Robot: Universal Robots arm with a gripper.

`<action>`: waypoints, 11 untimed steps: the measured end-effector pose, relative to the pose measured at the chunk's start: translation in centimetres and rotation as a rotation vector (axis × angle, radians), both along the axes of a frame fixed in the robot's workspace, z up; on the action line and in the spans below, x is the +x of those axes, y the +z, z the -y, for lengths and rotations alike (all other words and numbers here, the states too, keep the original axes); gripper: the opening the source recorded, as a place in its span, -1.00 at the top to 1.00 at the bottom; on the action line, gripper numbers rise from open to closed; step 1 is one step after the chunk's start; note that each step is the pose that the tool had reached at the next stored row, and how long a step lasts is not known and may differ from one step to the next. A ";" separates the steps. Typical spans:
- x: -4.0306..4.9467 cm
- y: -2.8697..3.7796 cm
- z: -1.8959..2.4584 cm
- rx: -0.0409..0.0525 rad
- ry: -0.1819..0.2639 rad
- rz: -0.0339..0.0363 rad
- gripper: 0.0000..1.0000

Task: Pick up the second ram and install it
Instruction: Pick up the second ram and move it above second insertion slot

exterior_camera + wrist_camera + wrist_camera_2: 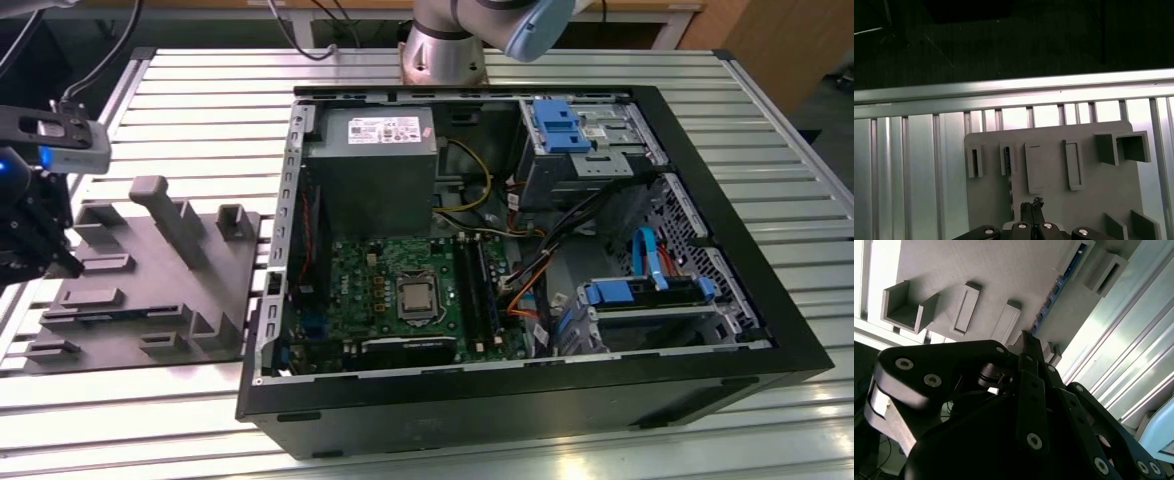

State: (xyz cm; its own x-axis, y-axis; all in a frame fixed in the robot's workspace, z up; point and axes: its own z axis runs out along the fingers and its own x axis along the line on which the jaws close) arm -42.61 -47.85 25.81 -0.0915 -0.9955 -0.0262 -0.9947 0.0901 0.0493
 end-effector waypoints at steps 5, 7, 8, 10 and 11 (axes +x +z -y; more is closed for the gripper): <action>0.02 -0.26 0.02 0.0000 0.005 0.0000 0.79; 0.03 -0.38 0.03 0.0000 0.008 0.0000 0.79; 0.03 -0.43 0.03 -0.0001 0.009 -0.0001 0.79; 0.04 -0.53 0.05 -0.0001 0.011 -0.0001 0.79; 0.04 -0.59 0.05 -0.0001 0.012 -0.0001 0.79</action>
